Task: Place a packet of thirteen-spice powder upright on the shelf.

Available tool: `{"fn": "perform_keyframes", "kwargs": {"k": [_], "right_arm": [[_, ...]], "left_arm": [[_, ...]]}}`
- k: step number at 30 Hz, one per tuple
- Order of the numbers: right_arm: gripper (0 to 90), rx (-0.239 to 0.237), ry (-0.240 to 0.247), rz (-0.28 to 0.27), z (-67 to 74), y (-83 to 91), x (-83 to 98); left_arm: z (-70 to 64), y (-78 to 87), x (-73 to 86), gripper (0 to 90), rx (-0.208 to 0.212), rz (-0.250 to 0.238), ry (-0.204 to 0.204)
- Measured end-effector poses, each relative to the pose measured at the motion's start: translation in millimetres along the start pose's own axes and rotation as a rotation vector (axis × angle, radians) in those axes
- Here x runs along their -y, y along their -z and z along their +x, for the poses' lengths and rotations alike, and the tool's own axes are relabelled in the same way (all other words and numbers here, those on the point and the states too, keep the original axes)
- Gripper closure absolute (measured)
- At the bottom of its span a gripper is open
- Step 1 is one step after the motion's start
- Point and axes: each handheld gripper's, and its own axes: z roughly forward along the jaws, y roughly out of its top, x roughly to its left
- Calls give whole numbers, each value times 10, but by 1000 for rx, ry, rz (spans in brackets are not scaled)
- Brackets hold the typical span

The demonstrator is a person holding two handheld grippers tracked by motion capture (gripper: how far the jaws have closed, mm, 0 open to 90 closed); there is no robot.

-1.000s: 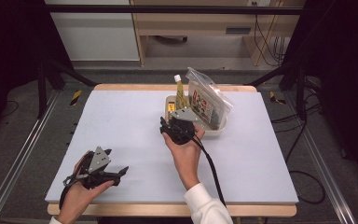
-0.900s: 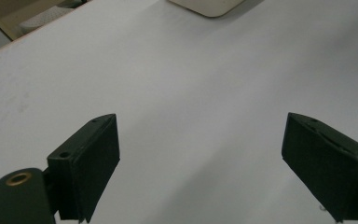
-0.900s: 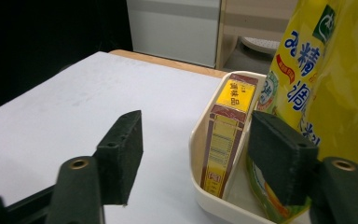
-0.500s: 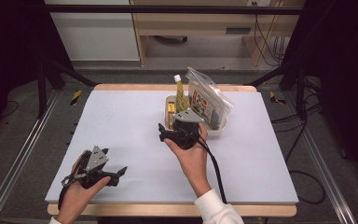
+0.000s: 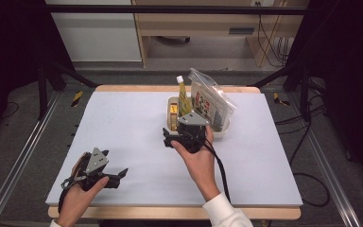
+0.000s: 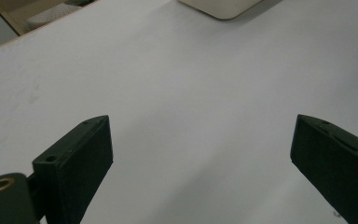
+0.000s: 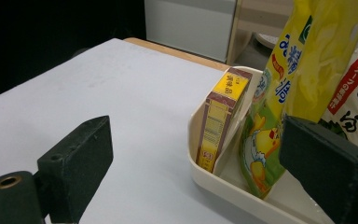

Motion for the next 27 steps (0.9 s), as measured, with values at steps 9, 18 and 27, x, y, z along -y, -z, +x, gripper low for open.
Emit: {"fn": "perform_keyframes", "kwargs": {"k": [9,18,27], "right_arm": [[94,9,-10,-7,-89,161,2],[87,19,-2,-19,-134,331,38],[79,18,-6,-26,-179,455,104]], "left_arm": [[30,6,31,36,-22,11,10],[46,39,30,53,-42,0,17],[68,51,41,44,-56,-3,43]]}}
